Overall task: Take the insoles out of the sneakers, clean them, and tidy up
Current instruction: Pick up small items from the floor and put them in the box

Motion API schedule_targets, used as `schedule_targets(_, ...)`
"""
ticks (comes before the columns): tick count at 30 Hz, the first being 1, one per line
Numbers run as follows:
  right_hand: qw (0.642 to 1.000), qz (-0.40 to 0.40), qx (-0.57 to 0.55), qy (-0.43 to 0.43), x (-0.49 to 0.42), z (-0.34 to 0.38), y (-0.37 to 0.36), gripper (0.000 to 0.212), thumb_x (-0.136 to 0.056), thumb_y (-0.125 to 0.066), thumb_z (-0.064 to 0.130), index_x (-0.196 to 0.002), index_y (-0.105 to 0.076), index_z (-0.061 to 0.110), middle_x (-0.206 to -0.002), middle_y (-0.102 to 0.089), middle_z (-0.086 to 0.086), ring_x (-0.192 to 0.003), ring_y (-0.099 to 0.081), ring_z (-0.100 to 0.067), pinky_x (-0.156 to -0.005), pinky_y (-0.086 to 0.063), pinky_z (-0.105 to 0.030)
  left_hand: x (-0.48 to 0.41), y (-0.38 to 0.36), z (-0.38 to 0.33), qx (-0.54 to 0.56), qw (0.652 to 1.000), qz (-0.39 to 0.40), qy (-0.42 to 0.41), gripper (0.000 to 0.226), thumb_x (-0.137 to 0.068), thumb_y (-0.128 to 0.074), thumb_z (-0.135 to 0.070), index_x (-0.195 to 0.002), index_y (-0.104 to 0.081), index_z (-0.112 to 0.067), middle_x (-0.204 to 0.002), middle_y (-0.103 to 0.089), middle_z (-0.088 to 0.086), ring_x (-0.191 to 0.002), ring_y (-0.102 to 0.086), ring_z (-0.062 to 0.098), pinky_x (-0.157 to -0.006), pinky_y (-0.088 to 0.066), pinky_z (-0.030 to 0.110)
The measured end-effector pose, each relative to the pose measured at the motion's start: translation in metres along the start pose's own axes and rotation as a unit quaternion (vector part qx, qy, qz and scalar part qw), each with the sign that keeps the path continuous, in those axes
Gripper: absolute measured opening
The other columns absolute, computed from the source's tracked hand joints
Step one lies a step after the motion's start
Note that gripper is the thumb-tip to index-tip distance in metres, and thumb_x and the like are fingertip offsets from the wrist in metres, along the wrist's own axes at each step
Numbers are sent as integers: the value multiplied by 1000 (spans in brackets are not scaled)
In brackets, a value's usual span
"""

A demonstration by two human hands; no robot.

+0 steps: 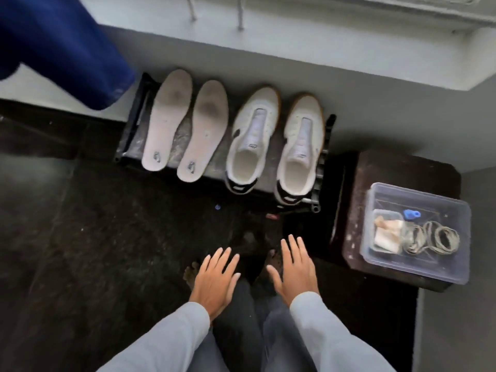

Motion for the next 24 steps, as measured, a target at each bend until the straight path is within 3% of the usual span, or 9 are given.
schedule_targets(3, 995, 57, 70, 33, -8, 42, -35, 79, -82, -31, 63, -139, -50, 12, -148, -46, -11, -139, -39, -31, -98, -49, -48, 24, -11, 55, 11, 998, 3, 59, 58, -103, -19, -42, -131, -63, -18, -135, -63, 9, -127, -59, 29, -101, -51, 46)
schedule_targets(4, 992, 72, 93, 44, -13, 54, -45, 82, -82, -25, 65, -144, -43, 13, -153, -38, -10, -143, -30, -31, -104, -44, -50, 29, -15, 71, 15, 997, -1, 71, 56, -101, -23, -42, -132, -62, -17, -136, -62, 10, -127, -58, 29, -101, -51, 47)
schedule_targets(7, 981, 104, 140, 81, -29, 89, -74, 88, -81, -1, 70, -154, 1, 20, -162, 7, -5, -147, 16, -28, -119, -9, -50, 33, -31, 114, 29, 995, -2, 99, 57, -96, -30, -44, -138, -57, -18, -142, -57, 12, -133, -53, 31, -104, -48, 50)
schedule_targets(10, 977, 121, 157, 78, -48, 119, -99, 79, -91, -12, 68, -152, 14, 24, -160, 21, -2, -144, 28, -25, -119, 3, -48, 24, -51, 152, 55, 993, -13, 104, 59, -95, -30, -46, -139, -56, -17, -144, -55, 14, -134, -51, 33, -104, -47, 52)
schedule_targets(14, 976, 135, 152, 78, -90, 153, -154, 79, -93, -24, 66, -153, 10, 26, -161, 17, 0, -145, 25, -23, -120, 2, -49, -4, -83, 200, 87, 991, -39, 93, 58, -95, -31, -46, -138, -57, -17, -144, -54, 15, -135, -51, 33, -105, -46, 53)
schedule_targets(18, 975, 132, 142, 104, -136, 173, -206, 84, -84, -13, 70, -154, 4, 26, -163, 9, 1, -148, 18, -22, -122, -4, -45, -39, -119, 242, 105, 986, -70, 106, 58, -95, -30, -46, -136, -59, -17, -141, -57, 15, -132, -53, 33, -103, -47, 52)
schedule_targets(20, 975, 123, 127, 132, -168, 182, -230, 81, -84, -14, 63, -154, -1, 25, -164, 3, 0, -150, 10, -23, -122, -7, -43, -61, -144, 263, 113, 983, -82, 116, 57, -95, -30, -45, -135, -59, -17, -141, -57, 15, -133, -53, 33, -103, -48, 53)
schedule_targets(24, 965, 84, 151, 195, -248, 182, -303, 70, -91, -39, 45, -152, -25, 14, -160, -21, -13, -147, -20, -32, -117, -21, -50, -115, -211, 296, 115, 981, -100, 116, 56, -94, -34, -43, -137, -58, -18, -143, -56, 13, -134, -52, 32, -104, -47, 52)
Point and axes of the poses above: each hand's wrist, its own x-axis away from the middle knuckle, its own y-axis out of the back of the hand, z = x × y, the point moved 3 cm from there along -x, towards the middle knuckle
